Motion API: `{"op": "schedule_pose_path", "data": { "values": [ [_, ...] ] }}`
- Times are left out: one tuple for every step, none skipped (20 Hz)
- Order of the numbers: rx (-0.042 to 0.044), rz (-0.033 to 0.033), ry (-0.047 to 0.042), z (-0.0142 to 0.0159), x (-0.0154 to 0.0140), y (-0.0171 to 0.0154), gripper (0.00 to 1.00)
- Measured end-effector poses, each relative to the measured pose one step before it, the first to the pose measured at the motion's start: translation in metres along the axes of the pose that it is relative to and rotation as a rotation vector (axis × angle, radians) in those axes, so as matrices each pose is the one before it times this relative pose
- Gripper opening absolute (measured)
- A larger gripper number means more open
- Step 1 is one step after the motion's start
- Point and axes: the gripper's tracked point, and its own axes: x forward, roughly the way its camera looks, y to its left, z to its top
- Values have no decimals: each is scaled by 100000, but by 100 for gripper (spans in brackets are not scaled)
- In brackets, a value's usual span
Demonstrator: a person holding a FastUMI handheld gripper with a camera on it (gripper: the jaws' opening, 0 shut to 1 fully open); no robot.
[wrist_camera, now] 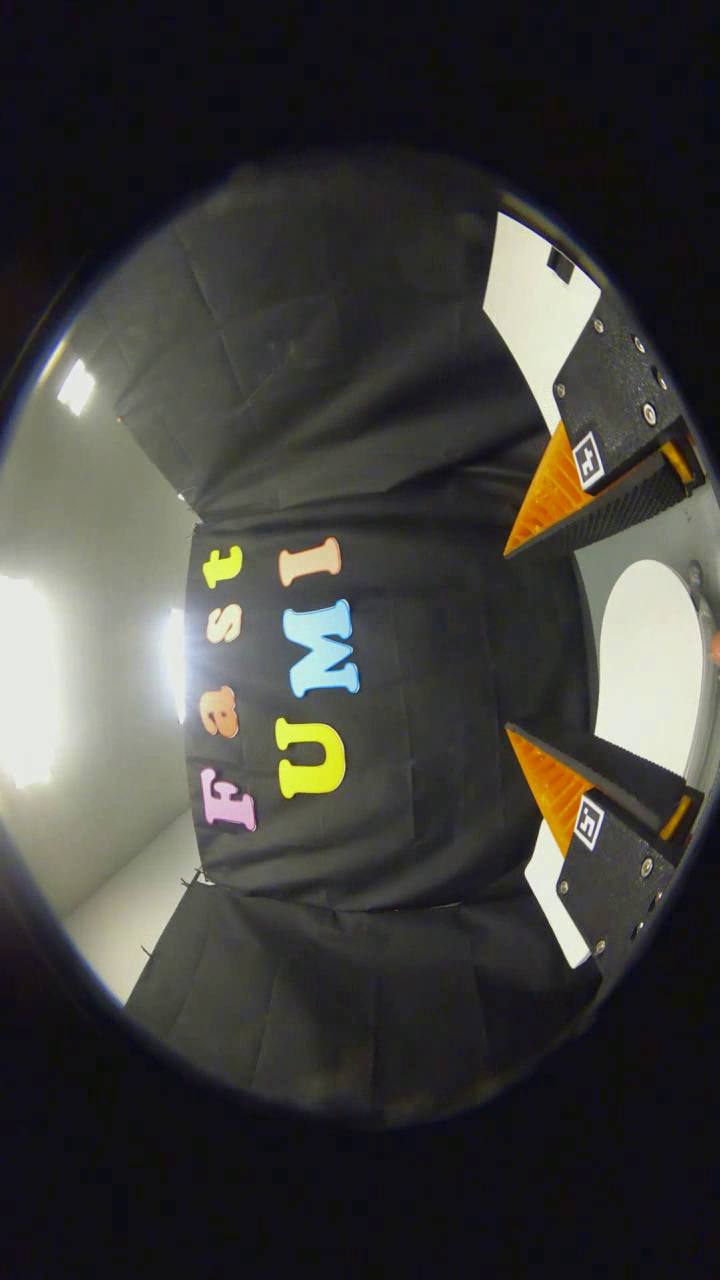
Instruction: Open the toilet lid.
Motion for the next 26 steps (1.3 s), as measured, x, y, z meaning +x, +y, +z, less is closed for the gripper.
{"op": "schedule_pose_path", "data": {
  "values": [
    [2922, 409, 1298, -607, 196, 15, 95],
    [2265, 352, 1316, -765, 254, -61, 94],
    [1813, 215, 1499, -779, 255, -126, 94],
    [1929, -29, 1472, -632, 235, -372, 93],
    [1827, 108, 1595, -725, 315, -303, 94],
    [1861, 117, 1530, -822, 222, -361, 94],
    [2173, -421, 1688, -809, 266, -496, 94],
    [2608, -491, 1776, -1025, 264, -695, 95],
    [3440, -432, 1994, -998, 323, -593, 95],
    [3860, 267, 2067, -1113, 290, -388, 95],
    [2731, 649, 1734, -911, 267, -291, 95],
    [599, -785, 1454, -957, 378, -674, 95],
    [795, -761, 1474, -743, 333, -696, 95],
    [1208, -1279, 1453, -885, 433, -873, 96],
    [1230, -1195, 1471, -668, 306, -792, 95],
    [2008, -562, 1482, -929, 172, -580, 96],
    [2709, -451, 1257, -678, 180, -589, 96],
    [2934, -742, 1331, -730, 299, -649, 95],
    [2414, -815, 1752, -727, 324, -699, 95],
    [1252, -706, 1338, -1003, 182, -722, 96],
    [863, -1343, 1618, -839, 280, -935, 96],
    [1196, -1548, 1574, -696, 316, -1062, 95],
    [1978, -1492, 1563, -618, 319, -1001, 95],
    [2815, -1111, 1424, -712, 109, -1000, 95],
    [3379, -1031, 1815, -696, 260, -865, 95],
    [3607, -695, 1825, -855, 179, -766, 95]
  ]
}}
